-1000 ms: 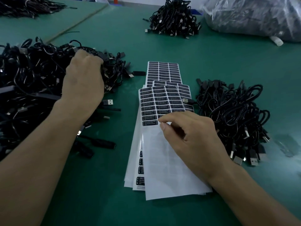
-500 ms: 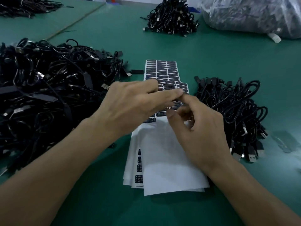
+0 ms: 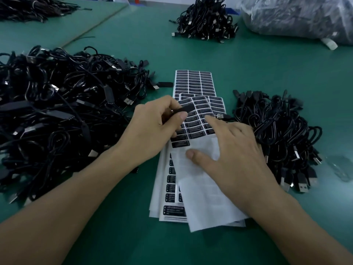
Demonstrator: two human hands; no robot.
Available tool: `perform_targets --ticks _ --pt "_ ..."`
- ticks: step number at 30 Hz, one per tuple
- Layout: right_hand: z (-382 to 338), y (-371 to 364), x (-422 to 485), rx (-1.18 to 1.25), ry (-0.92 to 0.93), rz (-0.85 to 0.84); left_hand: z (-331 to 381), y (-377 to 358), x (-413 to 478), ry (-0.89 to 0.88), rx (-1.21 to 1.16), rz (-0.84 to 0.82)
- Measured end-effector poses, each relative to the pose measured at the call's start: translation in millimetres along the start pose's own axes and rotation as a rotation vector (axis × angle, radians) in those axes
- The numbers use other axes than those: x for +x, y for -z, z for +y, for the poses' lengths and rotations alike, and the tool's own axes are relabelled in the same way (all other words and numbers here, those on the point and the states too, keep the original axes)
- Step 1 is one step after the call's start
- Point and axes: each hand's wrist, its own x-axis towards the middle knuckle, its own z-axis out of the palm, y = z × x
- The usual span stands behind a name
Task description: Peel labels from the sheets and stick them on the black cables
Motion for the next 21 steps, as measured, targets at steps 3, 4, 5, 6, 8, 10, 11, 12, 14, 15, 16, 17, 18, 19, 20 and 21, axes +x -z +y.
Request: perform_targets --ticks 3,4,5,6,8,10,11,12,14,15,16,17,18,19,20,21 --pt "3.6 -4.2 1.4 0.115 0.022 0.044 1.6 -3.7 -3.1 -0.021 0.004 0.014" --pt "4.4 -4.6 2.1 0.148 0.019 0.053 1.6 -4.3 -3.4 -0.026 0.01 0.017" --pt "4.7 -4.5 2.5 0.181 0.016 0.059 1.5 -4.5 -3.3 -0.026 0.007 0.019" --pt "4.3 -4.2 3.0 0.214 0.015 0.065 1.1 -4.9 -3.1 -0.022 -0.002 0.023" --pt "3.4 -3.6 3.9 0.29 0.029 0.096 1.2 -4.9 -2.5 -0.025 -0.016 0.033" --pt "3.5 -2.1 4.1 0.389 0.049 0.164 2.7 -4.5 -2.6 -0.06 -0.038 0.051" --pt "4.5 -0.2 4.8 0.439 0.044 0.202 3.5 -4.5 -3.0 -0.084 -0.047 0.059" --pt "5.7 2.3 5.9 0.494 0.024 0.23 4.1 -4.4 -3.4 -0.105 -0.05 0.064" --pt "9.3 7.7 6.9 0.659 -0.043 0.223 5.7 -4.9 -4.5 -0.134 -0.052 0.066" --pt "10.1 10.1 7.0 0.766 -0.081 0.195 7.1 -5.1 -5.0 -0.146 -0.056 0.068" --pt "10.4 11.8 7.0 0.859 -0.117 0.161 8.6 -5.3 -5.5 -0.158 -0.063 0.07" --pt "10.6 12.5 7.2 0.916 -0.143 0.13 10.1 -5.2 -5.8 -0.167 -0.074 0.068" --pt "10.8 11.9 7.5 0.94 -0.149 0.109 11.6 -4.9 -6.0 -0.17 -0.089 0.063" --pt "10.6 10.9 7.4 0.95 -0.142 0.102 12.9 -4.2 -6.0 -0.166 -0.105 0.054" --pt "10.1 9.7 7.3 0.956 -0.132 0.108 14.1 -3.5 -6.0 -0.156 -0.116 0.045" --pt "10.0 8.5 7.1 0.96 -0.126 0.123 15.3 -2.5 -6.2 -0.143 -0.124 0.034"
